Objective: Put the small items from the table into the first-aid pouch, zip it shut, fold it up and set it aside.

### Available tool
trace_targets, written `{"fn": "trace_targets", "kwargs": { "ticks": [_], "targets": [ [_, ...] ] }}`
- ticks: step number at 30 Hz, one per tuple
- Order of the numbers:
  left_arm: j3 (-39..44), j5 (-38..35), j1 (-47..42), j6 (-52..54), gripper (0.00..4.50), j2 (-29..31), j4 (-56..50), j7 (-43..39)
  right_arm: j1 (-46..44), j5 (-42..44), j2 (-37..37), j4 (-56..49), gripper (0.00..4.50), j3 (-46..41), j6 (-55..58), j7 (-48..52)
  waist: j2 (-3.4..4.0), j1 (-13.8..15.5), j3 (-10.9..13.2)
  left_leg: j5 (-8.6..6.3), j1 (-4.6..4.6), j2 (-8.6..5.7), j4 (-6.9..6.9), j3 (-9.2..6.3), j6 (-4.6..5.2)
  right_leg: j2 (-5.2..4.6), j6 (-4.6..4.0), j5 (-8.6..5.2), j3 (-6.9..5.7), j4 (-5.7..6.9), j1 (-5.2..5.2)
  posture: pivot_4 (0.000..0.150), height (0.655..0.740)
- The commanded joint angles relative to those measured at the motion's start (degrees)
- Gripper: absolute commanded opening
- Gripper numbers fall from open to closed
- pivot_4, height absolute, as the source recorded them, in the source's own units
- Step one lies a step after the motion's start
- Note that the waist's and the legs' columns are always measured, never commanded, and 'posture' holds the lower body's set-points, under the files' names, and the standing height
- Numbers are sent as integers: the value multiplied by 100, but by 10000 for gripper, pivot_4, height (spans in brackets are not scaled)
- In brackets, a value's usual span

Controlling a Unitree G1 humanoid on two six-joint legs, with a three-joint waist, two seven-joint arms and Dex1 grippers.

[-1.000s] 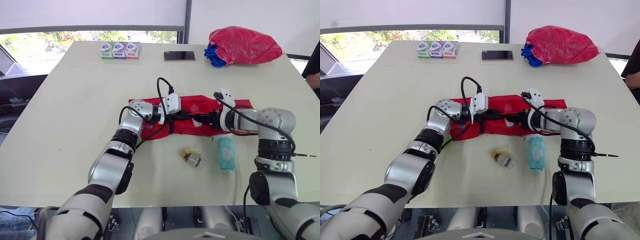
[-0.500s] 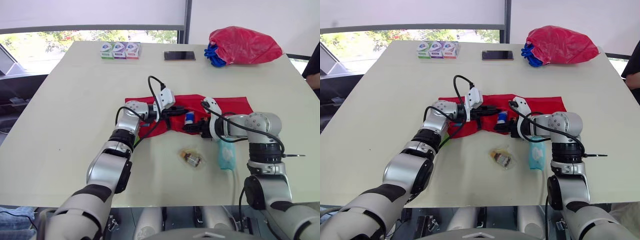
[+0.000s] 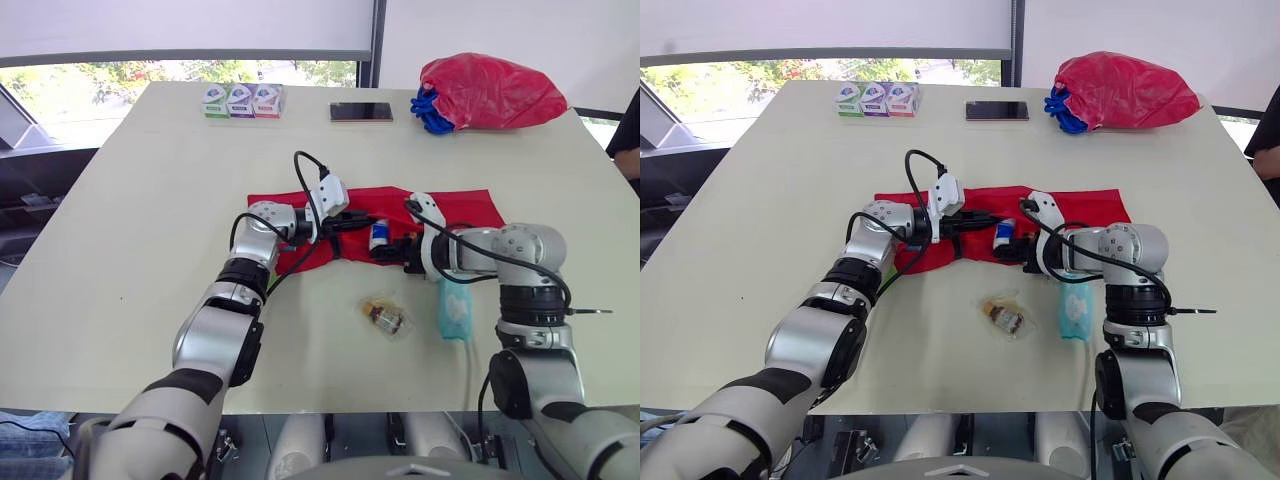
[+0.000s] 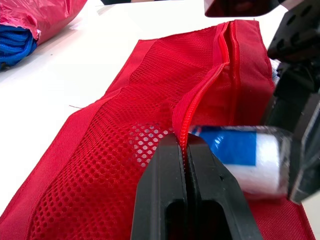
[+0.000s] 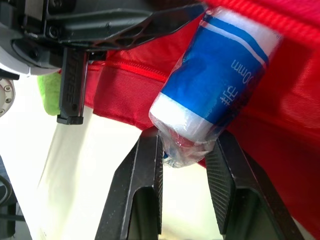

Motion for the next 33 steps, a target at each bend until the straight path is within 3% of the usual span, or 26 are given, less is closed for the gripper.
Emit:
{"fn": "trace_targets", "kwargs": {
  "ticks": [1, 16, 21, 22, 23, 25, 28, 33],
  "targets": [
    [52, -21, -97, -71, 0, -2, -95, -38, -167, 66, -20, -193, 12487, -120, -118, 54, 0, -2, 0, 0, 0, 0, 0, 0, 0, 0, 0, 0, 0, 0, 0, 1500, 7400],
    [-23, -8, -19, -73, 0, -112, -277, -144, -582, -558, 344, 1067, 12487, 459, -1899, 107, 0, -18, 0, 0, 0, -2, -1, 1, 0, 0, 0, 0, 0, -2, 0, 1500, 7400],
    [-22, 4, 13, -87, 0, -96, -269, -108, -442, -560, 223, 966, 12487, 657, -2041, 393, 0, -15, 0, 1, -3, -1, -1, 1, -1, 0, 0, 0, 0, -2, 0, 1500, 7400],
    [-21, 8, 22, -90, 0, -88, -269, -96, -401, -543, 174, 894, 17457, 683, -2024, 443, 0, -13, 0, 1, -3, -1, -1, 1, -1, -1, 0, 0, 0, -3, 0, 1500, 7400],
    [-18, 9, 30, -90, 0, -82, -272, -85, -364, -528, 126, 822, 19533, 706, -2002, 482, 0, -12, 0, 1, -3, -1, 0, 1, -1, -1, 0, 0, 0, -3, 0, 1500, 7400],
    [-9, 7, 40, -88, 0, -71, -271, -66, -270, -507, -6, 627, 30185, 754, -1945, 570, 0, -16, 0, 1, -3, -1, -1, 0, -1, -1, 0, 0, 0, -4, 0, 1500, 7400],
    [12, 10, 26, -93, 0, -46, -233, -32, -8, -389, -425, 10, 42246, 909, -1696, 840, 1, -5, 0, 0, -2, -1, 0, -3, 0, -1, 0, 0, -3, -3, 0, 1500, 7400],
    [30, 15, 19, -93, 0, -20, -214, -21, 307, -247, -1054, -779, 42246, 1144, -1544, 1179, 0, 0, 0, 0, -4, -2, 0, -2, 1, -3, 0, 0, -3, -6, 1, 1500, 7400]
  ]
}}
